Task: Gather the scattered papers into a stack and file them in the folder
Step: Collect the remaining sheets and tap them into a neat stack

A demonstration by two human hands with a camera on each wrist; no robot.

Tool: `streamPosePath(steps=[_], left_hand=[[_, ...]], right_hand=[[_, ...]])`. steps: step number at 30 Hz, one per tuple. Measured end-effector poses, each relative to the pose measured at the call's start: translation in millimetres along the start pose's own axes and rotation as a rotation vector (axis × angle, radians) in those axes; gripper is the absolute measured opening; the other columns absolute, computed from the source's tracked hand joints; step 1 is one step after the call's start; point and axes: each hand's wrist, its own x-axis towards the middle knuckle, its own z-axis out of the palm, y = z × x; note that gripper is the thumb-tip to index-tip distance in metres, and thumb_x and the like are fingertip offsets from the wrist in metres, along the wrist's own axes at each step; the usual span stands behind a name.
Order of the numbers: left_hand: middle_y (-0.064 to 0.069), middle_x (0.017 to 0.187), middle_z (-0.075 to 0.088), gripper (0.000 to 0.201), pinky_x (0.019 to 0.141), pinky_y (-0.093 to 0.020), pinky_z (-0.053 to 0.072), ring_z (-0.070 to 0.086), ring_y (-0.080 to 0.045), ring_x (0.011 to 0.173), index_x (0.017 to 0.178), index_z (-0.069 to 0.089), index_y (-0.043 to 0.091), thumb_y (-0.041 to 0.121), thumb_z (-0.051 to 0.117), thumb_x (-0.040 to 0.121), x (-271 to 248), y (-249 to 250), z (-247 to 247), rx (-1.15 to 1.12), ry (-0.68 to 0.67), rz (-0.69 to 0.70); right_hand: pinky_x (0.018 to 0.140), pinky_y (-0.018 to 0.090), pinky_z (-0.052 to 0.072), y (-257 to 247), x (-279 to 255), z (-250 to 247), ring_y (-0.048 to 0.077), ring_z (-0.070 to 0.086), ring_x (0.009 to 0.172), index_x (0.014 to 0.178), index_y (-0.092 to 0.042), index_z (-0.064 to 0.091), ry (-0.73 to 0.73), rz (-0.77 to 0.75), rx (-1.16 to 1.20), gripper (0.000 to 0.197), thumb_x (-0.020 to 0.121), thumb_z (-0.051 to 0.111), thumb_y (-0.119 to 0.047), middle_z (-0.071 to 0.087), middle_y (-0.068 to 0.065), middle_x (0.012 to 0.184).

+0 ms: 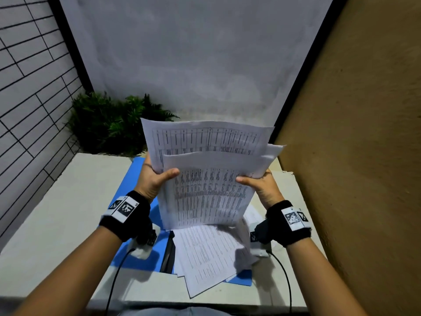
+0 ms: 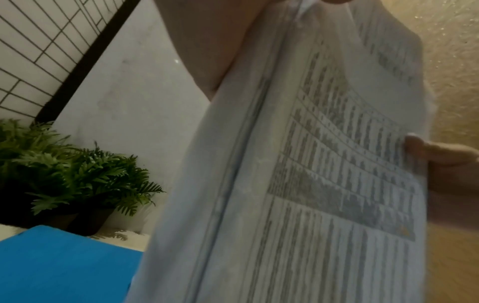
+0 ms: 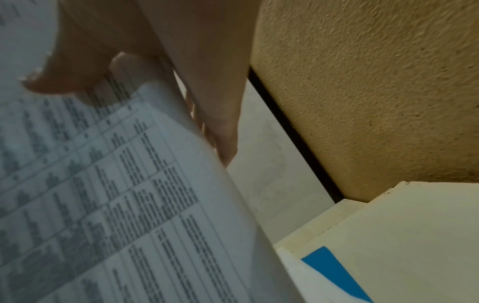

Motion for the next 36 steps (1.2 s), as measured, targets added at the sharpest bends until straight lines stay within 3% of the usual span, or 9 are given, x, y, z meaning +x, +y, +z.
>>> streamPosePath(steps=[5, 11, 13, 15, 22, 25, 28, 31, 36], left_hand=[[0.006, 0.102, 0.057, 0.121, 0.068, -0.006, 0.050, 0.064, 0.008, 0.084, 0.121, 0.041, 0.005, 0.064, 0.081, 0.023, 3.1, -6.7, -0.2, 0.050, -0.004, -0.012], [0.021, 0.065, 0.072, 0.022, 0.075, -0.029, 0.058, 0.066, 0.006, 0.069, 0.084, 0.059, 0.019, 0.002, 0.068, 0.074, 6.4, -16.6, -1.3, 0.259, 0.017, -0.131], [0.027, 0.059, 0.069, 0.023, 0.067, -0.016, 0.056, 0.065, 0.010, 0.063, 0.077, 0.060, 0.021, -0.001, 0.066, 0.075, 6.6, -8.9, 1.7, 0.211, 0.075, -0.065], [0.024, 0.062, 0.071, 0.019, 0.064, -0.010, 0.052, 0.064, 0.008, 0.065, 0.078, 0.061, 0.017, 0.013, 0.075, 0.065, 6.1, 2.2, 1.8, 0.099, 0.104, 0.024], [-0.001, 0.120, 0.052, 0.099, 0.081, -0.016, 0.052, 0.059, 0.001, 0.101, 0.122, 0.039, 0.029, 0.065, 0.077, 0.038, 2.6, -9.0, -10.7, 0.019, -0.146, -0.002], [0.010, 0.093, 0.068, 0.103, 0.072, -0.011, 0.053, 0.064, 0.009, 0.082, 0.112, 0.048, 0.018, 0.064, 0.081, 0.025, -0.5, -16.8, -2.3, 0.032, -0.118, -0.129], [0.026, 0.064, 0.070, 0.058, 0.061, -0.005, 0.050, 0.064, 0.013, 0.067, 0.073, 0.067, 0.031, 0.061, 0.082, 0.026, 0.5, -10.4, 6.9, 0.089, -0.041, -0.163], [0.024, 0.067, 0.072, 0.044, 0.065, -0.009, 0.052, 0.066, 0.008, 0.071, 0.072, 0.072, 0.037, 0.055, 0.082, 0.033, 4.8, 0.1, 6.2, 0.072, -0.017, -0.112], [0.006, 0.097, 0.067, 0.089, 0.097, -0.038, 0.047, 0.066, -0.004, 0.091, 0.100, 0.060, 0.026, 0.068, 0.079, 0.024, -11.0, -35.5, -1.2, 0.179, -0.062, -0.331]], right_hand=[[0.084, 0.028, 0.056, -2.8, 6.9, 6.8, 0.018, 0.063, 0.106, 0.125, -0.009, 0.043, 0.021, -0.044, -0.003, 0.087, 0.048, 0.083, -0.017, 0.060, 0.008, 0.116], [0.092, 0.047, 0.052, 3.7, 12.3, 17.2, 0.024, 0.065, 0.090, 0.101, 0.002, 0.060, 0.074, 0.016, -0.143, 0.038, 0.068, 0.077, -0.003, 0.069, 0.022, 0.102], [0.081, 0.032, 0.057, -4.6, 10.5, 19.8, 0.011, 0.067, 0.081, 0.090, -0.004, 0.063, 0.129, -0.037, -0.103, 0.033, 0.063, 0.081, -0.013, 0.075, -0.003, 0.081], [0.073, 0.020, 0.056, -15.3, 9.1, 18.1, 0.000, 0.067, 0.073, 0.094, -0.004, 0.060, 0.143, -0.104, -0.055, 0.025, 0.072, 0.071, 0.000, 0.073, -0.012, 0.073], [0.076, 0.019, 0.055, -10.4, 8.4, 4.8, -0.001, 0.067, 0.080, 0.098, -0.014, 0.059, -0.024, -0.020, -0.138, 0.043, 0.068, 0.068, 0.015, 0.065, 0.002, 0.094], [0.083, 0.032, 0.053, -1.5, 11.8, 5.2, 0.003, 0.068, 0.079, 0.089, -0.018, 0.062, -0.009, 0.032, -0.140, 0.038, 0.069, 0.066, 0.015, 0.066, 0.002, 0.091], [0.086, 0.040, 0.053, -2.0, 14.5, 8.6, 0.012, 0.068, 0.079, 0.083, -0.015, 0.065, 0.072, 0.000, -0.105, 0.026, 0.066, 0.072, 0.003, 0.073, -0.005, 0.079], [0.082, 0.033, 0.056, -8.2, 13.1, 5.7, 0.016, 0.068, 0.085, 0.093, -0.009, 0.064, 0.063, -0.046, -0.010, 0.030, 0.065, 0.074, -0.006, 0.073, -0.006, 0.082], [0.097, 0.043, 0.050, 19.8, 1.9, 12.3, 0.015, 0.068, 0.099, 0.109, -0.014, 0.061, -0.043, 0.145, -0.142, 0.083, 0.036, 0.090, -0.040, 0.074, -0.004, 0.098]])
